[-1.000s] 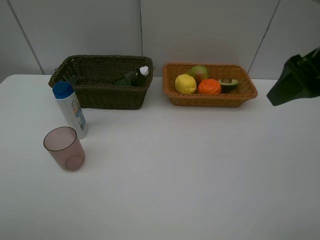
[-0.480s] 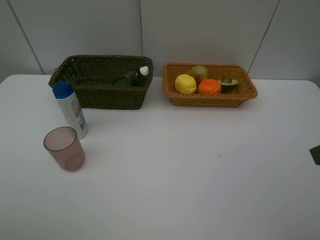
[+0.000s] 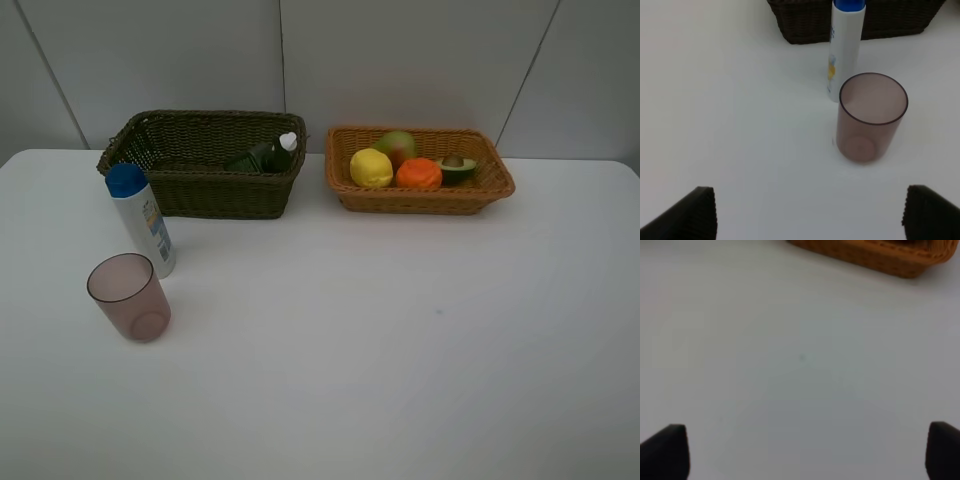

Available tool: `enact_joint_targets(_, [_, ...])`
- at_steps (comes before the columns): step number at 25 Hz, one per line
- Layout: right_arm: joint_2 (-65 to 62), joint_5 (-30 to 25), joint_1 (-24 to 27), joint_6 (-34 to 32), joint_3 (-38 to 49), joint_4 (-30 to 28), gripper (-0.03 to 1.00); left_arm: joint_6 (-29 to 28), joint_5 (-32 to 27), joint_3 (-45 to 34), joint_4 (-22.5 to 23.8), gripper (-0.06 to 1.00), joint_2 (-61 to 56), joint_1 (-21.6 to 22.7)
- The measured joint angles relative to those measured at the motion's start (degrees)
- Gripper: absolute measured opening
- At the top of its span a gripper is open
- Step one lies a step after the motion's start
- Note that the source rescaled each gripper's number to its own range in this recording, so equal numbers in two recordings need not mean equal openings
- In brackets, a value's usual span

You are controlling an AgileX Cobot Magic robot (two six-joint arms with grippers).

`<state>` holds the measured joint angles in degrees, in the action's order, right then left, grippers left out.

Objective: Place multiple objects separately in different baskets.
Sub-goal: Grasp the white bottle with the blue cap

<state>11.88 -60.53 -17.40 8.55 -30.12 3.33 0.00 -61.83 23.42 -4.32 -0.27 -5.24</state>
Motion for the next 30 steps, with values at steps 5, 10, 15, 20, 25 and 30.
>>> enact_joint_targets(5, [-3.6,0.0,-0.1,0.0,0.0,0.3,1.00,0.0,0.0,0.0,0.0,1.00,0.0,0.0])
enact_joint_targets(10, [-7.1,0.0,-0.1,-0.2,0.0,0.7,1.00,0.0,0.0,0.0,0.0,1.00,0.0,0.0])
enact_joint_targets(15, [-11.6,0.0,-0.1,-0.4,0.0,1.1,1.00,0.0,0.0,0.0,0.0,1.00,0.0,0.0])
enact_joint_targets(20, [-12.1,0.0,-0.1,-0.7,0.0,1.1,1.00,0.0,0.0,0.0,0.0,1.00,0.0,0.0])
enact_joint_targets(25, [-12.1,0.0,0.0,-0.8,0.0,0.8,1.00,0.0,0.0,0.0,0.0,1.00,0.0,0.0])
enact_joint_targets(30, [-12.1,0.0,4.2,-0.9,0.0,-0.6,1.00,0.0,0.0,0.0,0.0,1.00,0.0,0.0])
